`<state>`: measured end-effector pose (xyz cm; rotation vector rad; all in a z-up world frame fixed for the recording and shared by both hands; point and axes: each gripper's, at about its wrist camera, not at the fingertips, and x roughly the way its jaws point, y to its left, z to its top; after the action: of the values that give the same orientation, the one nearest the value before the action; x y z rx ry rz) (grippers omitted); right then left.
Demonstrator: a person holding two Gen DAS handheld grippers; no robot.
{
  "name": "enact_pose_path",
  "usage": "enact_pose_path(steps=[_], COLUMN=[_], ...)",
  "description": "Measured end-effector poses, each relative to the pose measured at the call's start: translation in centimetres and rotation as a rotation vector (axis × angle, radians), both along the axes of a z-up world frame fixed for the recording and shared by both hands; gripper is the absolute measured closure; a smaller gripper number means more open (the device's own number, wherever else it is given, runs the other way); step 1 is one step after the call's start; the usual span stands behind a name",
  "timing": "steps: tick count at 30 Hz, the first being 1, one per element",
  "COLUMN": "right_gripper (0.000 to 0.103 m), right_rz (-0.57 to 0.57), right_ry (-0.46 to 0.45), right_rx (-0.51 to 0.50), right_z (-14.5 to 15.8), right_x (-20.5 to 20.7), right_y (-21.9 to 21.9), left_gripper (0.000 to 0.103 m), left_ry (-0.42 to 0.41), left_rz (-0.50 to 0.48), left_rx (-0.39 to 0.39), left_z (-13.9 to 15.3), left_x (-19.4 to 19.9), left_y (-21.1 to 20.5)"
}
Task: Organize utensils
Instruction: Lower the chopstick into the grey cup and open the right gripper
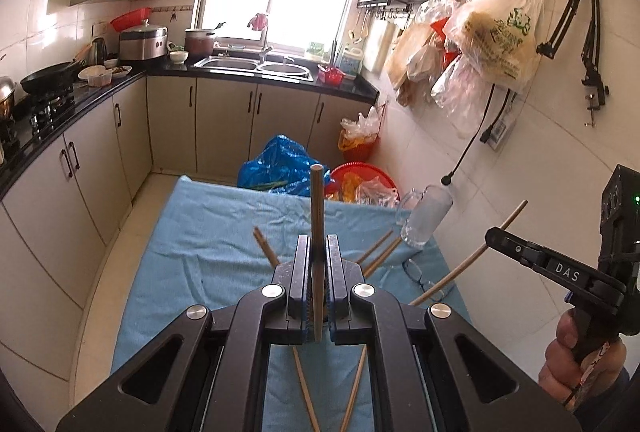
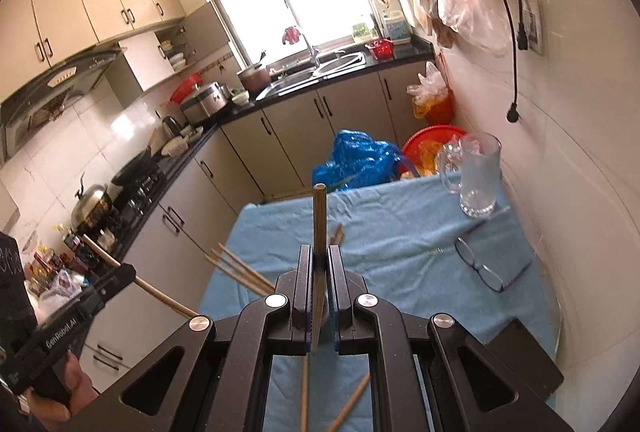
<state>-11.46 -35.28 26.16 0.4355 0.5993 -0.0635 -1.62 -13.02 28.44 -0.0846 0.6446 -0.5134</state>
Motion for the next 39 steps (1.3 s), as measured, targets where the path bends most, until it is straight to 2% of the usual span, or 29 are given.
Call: enact_pose_path(steps=[7, 20, 27, 37, 39], right_gripper=[0.096, 0.096, 0.096, 0.096, 0.091], right_rz=[-0.010, -0.025, -0.024, -0.010, -0.004], right_ry=[-0.005, 0.079, 0.128, 0.177, 0.181], right_rx=[-0.014, -0.035, -0.038, -0.026, -0.012], right_z=[0.2, -4.3, -6.5, -8.1, -8.1], right_x=[3.4, 7.5, 8.3, 8.3, 8.2], right_y=[1.0, 1.9, 2.0, 2.4, 2.2], left_gripper=[0.097, 0.097, 0.097, 0.096, 0.094], left_ry=[-0.008, 0.087, 0.110, 0.153, 0.156], left_rz=[0.015, 0.028, 0.022, 0.029, 0.035], left_rx=[-0.016, -0.007, 0.022, 0.044, 0.047], left_z=[0.1, -4.9, -6.6, -8.6, -8.6], left_x=[2.5, 5.5, 6.3, 6.8, 6.8], left_y=[-1.1, -1.4, -1.7, -1.3, -1.2])
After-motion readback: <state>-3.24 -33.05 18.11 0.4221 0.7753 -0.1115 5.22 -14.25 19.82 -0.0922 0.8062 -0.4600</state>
